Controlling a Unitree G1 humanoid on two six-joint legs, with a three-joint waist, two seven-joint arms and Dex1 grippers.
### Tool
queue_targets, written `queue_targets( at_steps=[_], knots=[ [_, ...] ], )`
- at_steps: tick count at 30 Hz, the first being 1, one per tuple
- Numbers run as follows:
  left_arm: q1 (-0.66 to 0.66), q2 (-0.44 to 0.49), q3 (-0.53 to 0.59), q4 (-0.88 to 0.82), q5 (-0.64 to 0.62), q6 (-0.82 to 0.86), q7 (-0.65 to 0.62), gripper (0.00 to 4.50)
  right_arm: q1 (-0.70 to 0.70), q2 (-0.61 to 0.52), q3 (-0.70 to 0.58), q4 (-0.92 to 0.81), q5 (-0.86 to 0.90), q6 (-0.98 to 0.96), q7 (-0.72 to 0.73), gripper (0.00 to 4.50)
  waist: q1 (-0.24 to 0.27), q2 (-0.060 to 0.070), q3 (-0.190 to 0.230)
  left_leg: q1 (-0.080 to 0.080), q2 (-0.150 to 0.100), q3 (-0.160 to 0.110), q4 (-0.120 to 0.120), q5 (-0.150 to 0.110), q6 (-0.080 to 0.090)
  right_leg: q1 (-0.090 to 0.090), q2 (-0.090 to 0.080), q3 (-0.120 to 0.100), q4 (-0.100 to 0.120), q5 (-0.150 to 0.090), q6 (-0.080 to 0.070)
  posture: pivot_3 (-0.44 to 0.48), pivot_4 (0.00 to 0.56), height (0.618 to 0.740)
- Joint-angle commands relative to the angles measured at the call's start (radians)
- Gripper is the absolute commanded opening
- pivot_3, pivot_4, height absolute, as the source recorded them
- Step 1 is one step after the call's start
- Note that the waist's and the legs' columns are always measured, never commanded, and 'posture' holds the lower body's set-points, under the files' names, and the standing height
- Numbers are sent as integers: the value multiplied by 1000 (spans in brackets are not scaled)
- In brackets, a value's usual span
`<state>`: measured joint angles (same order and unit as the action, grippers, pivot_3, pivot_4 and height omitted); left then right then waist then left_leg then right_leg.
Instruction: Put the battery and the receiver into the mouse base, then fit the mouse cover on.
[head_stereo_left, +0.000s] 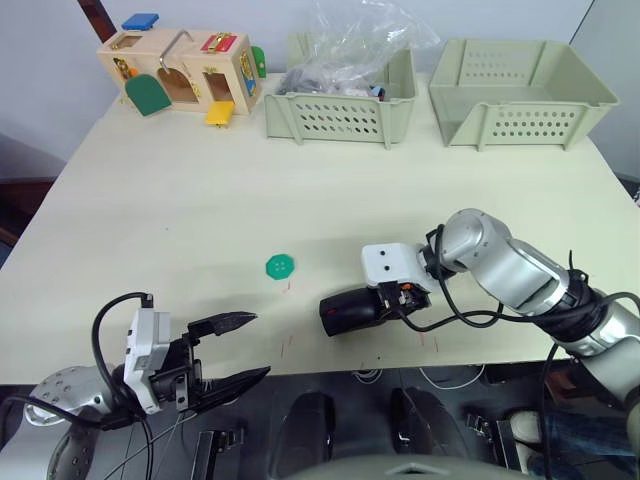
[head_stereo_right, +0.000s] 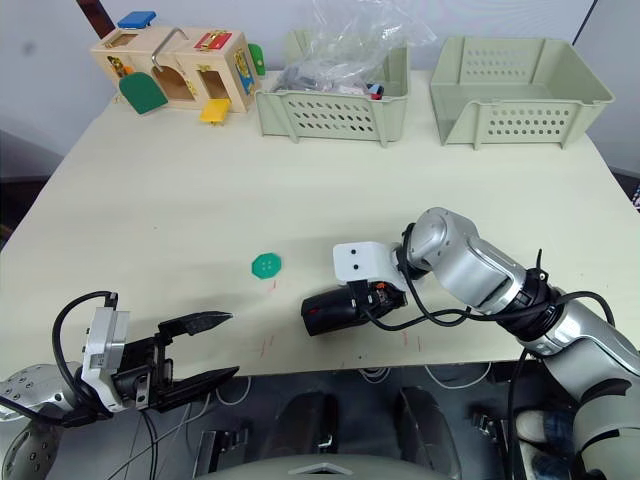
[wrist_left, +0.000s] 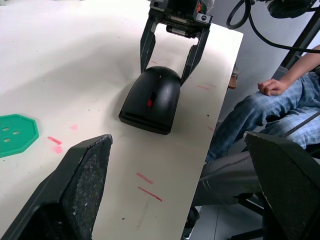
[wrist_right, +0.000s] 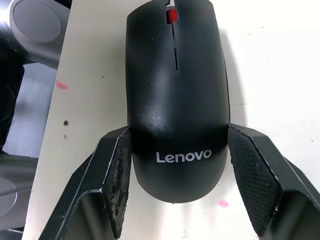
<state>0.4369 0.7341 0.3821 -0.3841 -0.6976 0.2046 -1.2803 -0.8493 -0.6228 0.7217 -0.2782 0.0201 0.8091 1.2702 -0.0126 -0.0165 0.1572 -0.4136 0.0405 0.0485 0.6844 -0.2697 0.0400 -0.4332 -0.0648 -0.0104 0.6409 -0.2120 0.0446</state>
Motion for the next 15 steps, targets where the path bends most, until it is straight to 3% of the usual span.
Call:
queue_targets(
  at_steps=[1,15],
  knots=[
    [2,-3,0,-35,-5,-8,4,4500,-22,-8,5,-23,-7,30,6,2395,0,0,0,0,0,0,0,0,0,0,0,0,0,0,0,0,150,740],
    [6,-6,-1,-12,2,-22,-14,4500,-32,12,11,-10,2,52,5,2395,-1,0,0,0,0,0,0,0,0,0,0,0,0,0,0,0,150,740]
  ],
)
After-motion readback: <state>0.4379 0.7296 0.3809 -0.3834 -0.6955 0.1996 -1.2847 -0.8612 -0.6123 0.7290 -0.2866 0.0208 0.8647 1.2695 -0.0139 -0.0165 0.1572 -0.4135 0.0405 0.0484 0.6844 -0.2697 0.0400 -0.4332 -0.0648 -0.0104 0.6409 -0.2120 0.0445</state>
